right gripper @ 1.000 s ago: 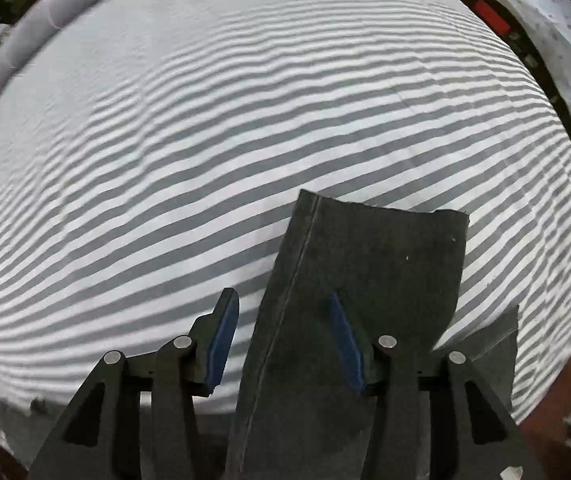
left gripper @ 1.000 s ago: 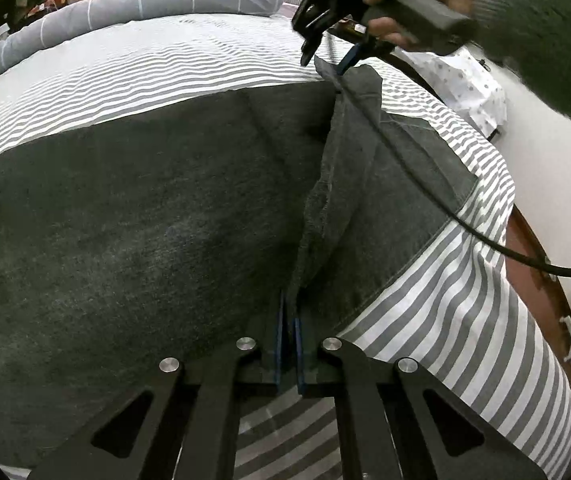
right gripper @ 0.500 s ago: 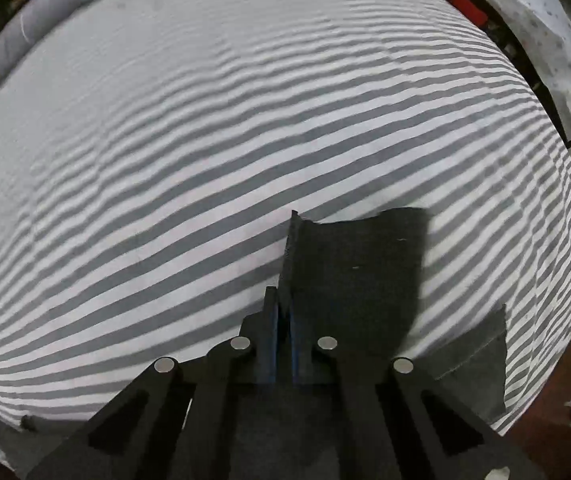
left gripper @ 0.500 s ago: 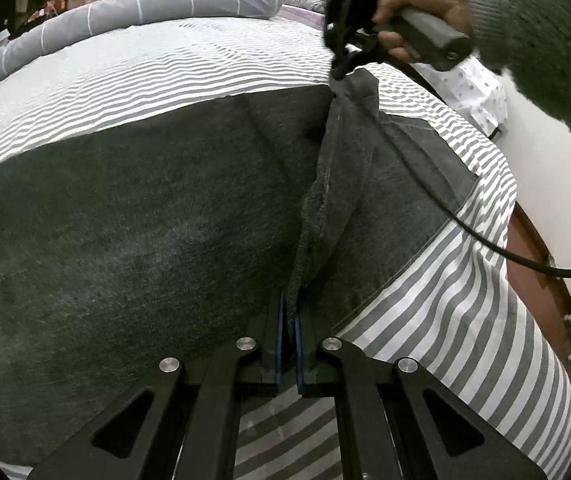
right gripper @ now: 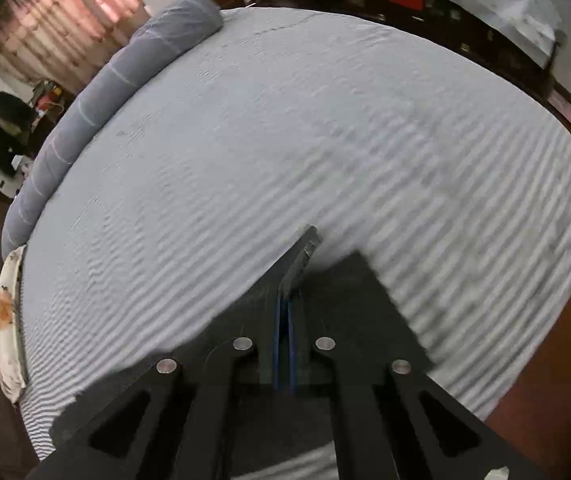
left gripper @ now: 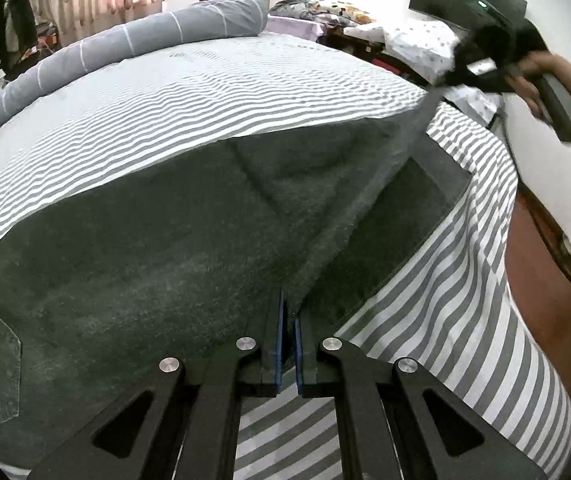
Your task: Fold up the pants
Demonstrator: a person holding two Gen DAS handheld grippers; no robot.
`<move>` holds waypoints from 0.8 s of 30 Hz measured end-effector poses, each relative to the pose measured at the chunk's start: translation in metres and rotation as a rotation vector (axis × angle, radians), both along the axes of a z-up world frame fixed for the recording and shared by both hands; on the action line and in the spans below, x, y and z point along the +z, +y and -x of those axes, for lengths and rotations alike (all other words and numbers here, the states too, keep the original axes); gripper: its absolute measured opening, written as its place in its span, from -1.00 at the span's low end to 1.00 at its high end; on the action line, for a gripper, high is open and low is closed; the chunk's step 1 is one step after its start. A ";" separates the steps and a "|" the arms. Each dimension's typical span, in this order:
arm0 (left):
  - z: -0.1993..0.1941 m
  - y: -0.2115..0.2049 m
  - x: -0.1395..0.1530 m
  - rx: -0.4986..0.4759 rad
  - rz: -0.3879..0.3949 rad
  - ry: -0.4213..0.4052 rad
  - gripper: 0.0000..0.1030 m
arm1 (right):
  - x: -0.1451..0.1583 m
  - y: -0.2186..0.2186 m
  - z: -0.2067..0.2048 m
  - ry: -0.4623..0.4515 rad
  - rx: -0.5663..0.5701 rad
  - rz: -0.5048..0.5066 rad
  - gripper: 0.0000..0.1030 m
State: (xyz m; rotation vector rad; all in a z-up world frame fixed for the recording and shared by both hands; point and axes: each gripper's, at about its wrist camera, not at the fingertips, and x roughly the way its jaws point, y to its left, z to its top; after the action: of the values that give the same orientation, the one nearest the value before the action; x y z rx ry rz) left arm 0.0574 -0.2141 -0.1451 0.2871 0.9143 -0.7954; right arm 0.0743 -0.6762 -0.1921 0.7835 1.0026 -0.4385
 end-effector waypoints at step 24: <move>0.013 -0.015 -0.032 -0.092 -0.148 -0.012 -0.92 | -0.105 -0.006 0.079 0.179 -0.074 0.024 -0.98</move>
State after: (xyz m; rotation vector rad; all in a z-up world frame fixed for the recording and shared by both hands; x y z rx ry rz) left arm 0.0449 -0.2293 -0.1766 0.4662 0.9554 -0.8109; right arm -0.0044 -0.6825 -0.2967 0.7715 1.1348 -0.5918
